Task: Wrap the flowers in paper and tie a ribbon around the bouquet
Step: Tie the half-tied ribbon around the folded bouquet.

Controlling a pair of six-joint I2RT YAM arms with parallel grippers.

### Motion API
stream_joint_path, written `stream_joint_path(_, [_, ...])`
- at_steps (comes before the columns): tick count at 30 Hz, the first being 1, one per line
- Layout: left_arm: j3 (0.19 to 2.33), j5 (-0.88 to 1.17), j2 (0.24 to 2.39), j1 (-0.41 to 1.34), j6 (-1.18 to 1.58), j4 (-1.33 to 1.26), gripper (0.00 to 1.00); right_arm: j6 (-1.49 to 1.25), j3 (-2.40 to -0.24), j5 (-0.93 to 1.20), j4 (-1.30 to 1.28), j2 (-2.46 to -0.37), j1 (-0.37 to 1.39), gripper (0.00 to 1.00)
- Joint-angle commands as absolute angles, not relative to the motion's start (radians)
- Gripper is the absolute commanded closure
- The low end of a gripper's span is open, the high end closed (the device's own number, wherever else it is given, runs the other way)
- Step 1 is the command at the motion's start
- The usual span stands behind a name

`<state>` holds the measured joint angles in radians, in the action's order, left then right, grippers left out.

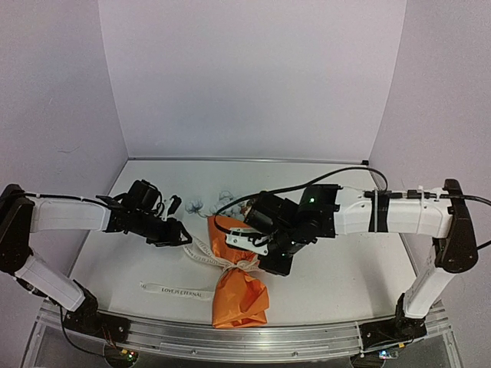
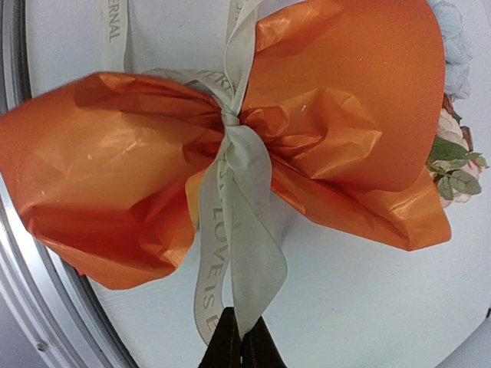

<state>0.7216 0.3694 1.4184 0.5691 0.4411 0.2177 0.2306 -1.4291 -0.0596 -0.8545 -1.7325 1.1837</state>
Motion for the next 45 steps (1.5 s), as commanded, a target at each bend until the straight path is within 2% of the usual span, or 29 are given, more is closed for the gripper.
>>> stream_joint_path(1, [0.751,0.287,1.312,0.619,0.416,0.163,0.48,0.027,-1.498,0.045,-0.888,-1.775,1.111,1.0])
stream_joint_path(5, [0.735,0.271,1.251,0.632,0.394,0.147,0.43,-0.114,-1.553,0.13,-0.885,-1.823,1.037,1.0])
stream_joint_path(12, [0.765,0.302,1.273,0.686,0.349,0.152,0.44,-0.323,-1.593,0.136,-0.876,-1.903,0.949,0.98])
stream_joint_path(17, [0.79,0.342,1.32,0.743,0.332,0.144,0.47,-0.384,-1.553,0.121,-0.868,-1.897,0.934,0.78])
stream_joint_path(23, [0.813,0.353,1.357,0.783,0.321,0.147,0.51,-0.464,-1.437,0.114,-0.814,-1.807,0.932,0.65])
stream_joint_path(31, [0.804,0.362,1.364,0.784,0.33,0.138,0.52,-0.679,-1.314,0.167,-0.725,-1.738,0.934,0.64])
stream_joint_path(36, [0.804,0.366,1.364,0.784,0.331,0.137,0.52,-0.758,-1.317,0.196,-0.71,-1.745,0.94,0.65])
stream_joint_path(45, [0.802,0.364,1.354,0.784,0.329,0.149,0.52,-0.431,-1.276,0.101,-0.77,-1.625,1.003,0.64])
